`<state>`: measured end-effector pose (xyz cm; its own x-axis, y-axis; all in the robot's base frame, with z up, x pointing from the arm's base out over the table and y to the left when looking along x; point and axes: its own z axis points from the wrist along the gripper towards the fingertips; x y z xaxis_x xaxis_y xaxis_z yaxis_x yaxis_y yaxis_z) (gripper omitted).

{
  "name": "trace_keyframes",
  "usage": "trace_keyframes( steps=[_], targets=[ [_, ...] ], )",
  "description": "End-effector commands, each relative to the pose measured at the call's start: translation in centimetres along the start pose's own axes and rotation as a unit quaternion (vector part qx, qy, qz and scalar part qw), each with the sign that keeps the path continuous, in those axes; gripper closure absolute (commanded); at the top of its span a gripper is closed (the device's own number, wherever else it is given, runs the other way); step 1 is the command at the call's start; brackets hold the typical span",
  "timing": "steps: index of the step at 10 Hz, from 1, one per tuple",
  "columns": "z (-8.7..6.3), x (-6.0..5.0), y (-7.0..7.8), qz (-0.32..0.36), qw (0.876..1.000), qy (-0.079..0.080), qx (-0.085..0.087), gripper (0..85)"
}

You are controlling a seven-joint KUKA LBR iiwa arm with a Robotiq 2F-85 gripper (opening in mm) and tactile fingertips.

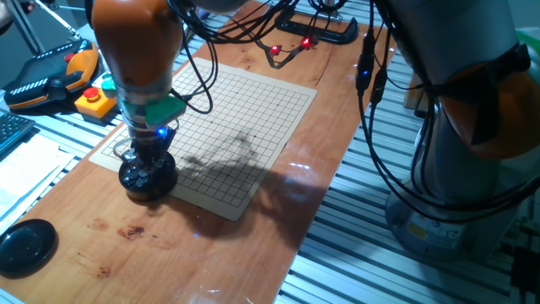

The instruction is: Play the first move as black on the 3-4 point in the upper right corner of the Go board

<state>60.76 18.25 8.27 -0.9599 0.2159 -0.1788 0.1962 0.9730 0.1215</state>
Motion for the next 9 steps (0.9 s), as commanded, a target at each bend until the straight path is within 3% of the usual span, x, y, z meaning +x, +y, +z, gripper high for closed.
trace_keyframes(
  steps=[1, 3, 5, 9],
  targets=[
    [-0.3, 0.1, 0.0, 0.005, 1.0, 0.0, 0.0, 84.3],
    [-0.6, 0.1, -0.1, 0.01, 1.0, 0.0, -0.002, 84.3],
    [-2.3, -0.1, -0.9, 0.014, 1.0, 0.008, -0.004, 84.3],
    [-5.4, -1.6, -4.6, 0.011, 1.0, 0.028, 0.0, 84.3]
  ],
)
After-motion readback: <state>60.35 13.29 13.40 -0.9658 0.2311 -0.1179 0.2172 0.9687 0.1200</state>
